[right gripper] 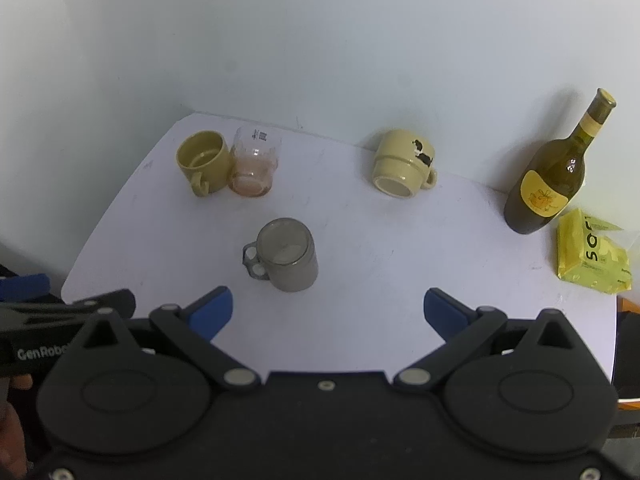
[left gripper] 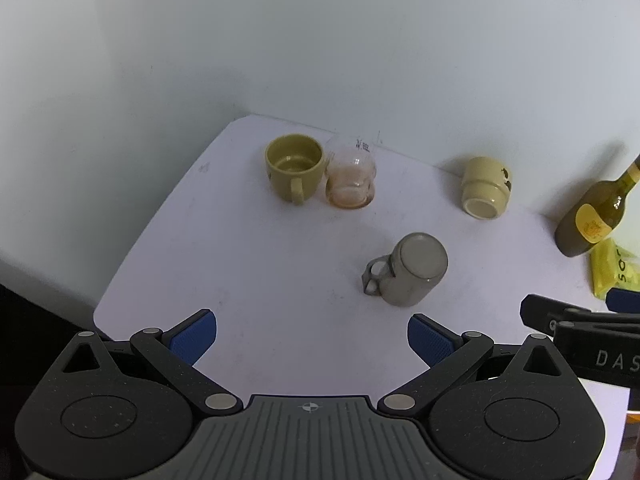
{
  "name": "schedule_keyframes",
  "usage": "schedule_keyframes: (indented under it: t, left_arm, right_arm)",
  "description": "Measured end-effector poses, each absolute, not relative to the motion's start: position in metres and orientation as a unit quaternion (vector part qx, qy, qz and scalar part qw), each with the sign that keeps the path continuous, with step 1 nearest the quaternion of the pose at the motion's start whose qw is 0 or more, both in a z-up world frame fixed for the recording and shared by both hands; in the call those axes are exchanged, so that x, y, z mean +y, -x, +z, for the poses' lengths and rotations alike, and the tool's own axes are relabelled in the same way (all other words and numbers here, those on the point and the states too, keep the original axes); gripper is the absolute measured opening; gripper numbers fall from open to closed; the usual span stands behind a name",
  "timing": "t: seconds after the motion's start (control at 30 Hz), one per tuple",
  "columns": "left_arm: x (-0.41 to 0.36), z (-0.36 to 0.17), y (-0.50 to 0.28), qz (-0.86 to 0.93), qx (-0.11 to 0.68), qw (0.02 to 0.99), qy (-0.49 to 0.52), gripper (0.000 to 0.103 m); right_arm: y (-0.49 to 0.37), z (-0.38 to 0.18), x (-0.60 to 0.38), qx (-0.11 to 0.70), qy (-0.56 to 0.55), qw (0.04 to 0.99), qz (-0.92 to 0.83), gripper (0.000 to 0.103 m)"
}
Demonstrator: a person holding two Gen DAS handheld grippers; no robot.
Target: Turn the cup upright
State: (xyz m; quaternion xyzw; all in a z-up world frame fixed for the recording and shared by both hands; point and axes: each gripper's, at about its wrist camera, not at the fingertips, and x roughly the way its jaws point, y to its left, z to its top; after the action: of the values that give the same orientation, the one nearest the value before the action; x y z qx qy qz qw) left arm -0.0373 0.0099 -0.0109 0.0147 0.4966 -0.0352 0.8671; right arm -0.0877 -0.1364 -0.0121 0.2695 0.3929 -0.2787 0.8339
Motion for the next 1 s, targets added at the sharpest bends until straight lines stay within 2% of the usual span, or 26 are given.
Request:
schedule_keyframes:
  t: [1.0]
  left_arm:
    - [0.007, -0.010, 0.026, -0.022, 0.487, 0.873, -0.021, 0.103]
  right_arm:
    - [0.073, -0.015, -0.137, 0.406, -0.261, 0.832, -0.273, 0.103]
